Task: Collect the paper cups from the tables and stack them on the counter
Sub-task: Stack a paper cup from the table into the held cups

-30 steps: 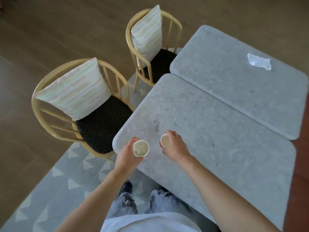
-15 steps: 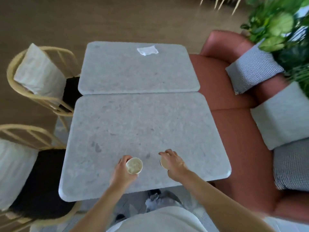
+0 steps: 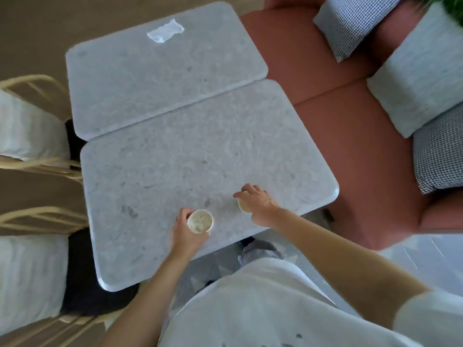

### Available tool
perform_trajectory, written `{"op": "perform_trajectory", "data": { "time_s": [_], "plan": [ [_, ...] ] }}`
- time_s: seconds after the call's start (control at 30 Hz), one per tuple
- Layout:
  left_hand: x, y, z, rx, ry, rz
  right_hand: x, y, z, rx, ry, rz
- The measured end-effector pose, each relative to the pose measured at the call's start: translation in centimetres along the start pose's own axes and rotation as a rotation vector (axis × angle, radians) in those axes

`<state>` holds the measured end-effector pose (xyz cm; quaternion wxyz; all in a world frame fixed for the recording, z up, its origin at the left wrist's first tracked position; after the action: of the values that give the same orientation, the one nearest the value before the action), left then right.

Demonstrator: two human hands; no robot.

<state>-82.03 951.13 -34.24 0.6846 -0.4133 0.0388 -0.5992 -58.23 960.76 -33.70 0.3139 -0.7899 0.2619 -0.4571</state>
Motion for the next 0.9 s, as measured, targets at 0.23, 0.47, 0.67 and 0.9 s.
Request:
{"op": "perform_trajectory", "data": {
  "time_s": [0.23,0.47,0.67,0.9],
  "plan": [
    [-0.3,-0.4,1.3,-0.020,-0.032,-0.002,-0.5,0.5,1.2,0.008,-0.048,0.033],
    [-1.4,-0.4,3.5,0.016,-0.019,0.051,0.9,1.5,4.3,-0.302,0.018,0.167],
    [-1.9,-0.7,7.4,0.085,0.093,0.085,1.8,2.1,5.8,-0.474,0.112,0.192],
    [-1.7,0.1,11.1,0.105,0.275,-0.008,1.2,2.3,5.3,-0.535,0.139,0.162]
  ]
}}
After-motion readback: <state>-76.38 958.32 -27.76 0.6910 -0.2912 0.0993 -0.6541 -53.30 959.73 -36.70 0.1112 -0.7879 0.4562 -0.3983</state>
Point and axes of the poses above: each hand's wrist, its own x-axis away from the middle knuckle, its own y-axis out of the palm, z = x × y, the point moved 1 cm from there along -x, towards the middle knuckle, and after that the axes turned 2 degrees about -z, right-handed, at the moved point
